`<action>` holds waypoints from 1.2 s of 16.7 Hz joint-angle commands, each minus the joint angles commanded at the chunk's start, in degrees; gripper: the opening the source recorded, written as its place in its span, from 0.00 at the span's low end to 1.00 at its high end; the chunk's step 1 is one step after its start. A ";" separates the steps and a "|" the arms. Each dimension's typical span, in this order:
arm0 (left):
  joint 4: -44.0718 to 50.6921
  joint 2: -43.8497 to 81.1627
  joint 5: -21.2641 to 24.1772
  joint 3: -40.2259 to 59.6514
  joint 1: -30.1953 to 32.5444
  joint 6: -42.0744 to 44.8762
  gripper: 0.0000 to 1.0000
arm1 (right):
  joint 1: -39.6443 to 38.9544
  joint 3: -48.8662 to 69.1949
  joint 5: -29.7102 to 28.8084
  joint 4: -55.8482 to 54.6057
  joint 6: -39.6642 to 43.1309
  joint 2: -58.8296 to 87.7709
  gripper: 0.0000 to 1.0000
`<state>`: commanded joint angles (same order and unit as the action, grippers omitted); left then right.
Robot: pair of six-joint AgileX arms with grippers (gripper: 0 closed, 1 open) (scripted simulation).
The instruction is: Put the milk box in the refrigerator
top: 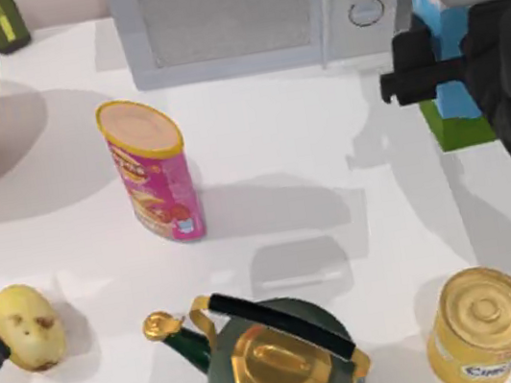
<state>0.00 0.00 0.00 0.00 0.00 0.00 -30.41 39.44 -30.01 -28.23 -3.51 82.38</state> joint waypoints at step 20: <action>0.00 0.00 0.00 0.00 0.00 0.00 1.00 | 30.40 -39.44 30.01 28.23 3.51 -82.39 0.00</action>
<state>0.00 0.00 0.00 0.00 0.00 0.00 0.00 0.00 0.00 0.00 0.00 0.00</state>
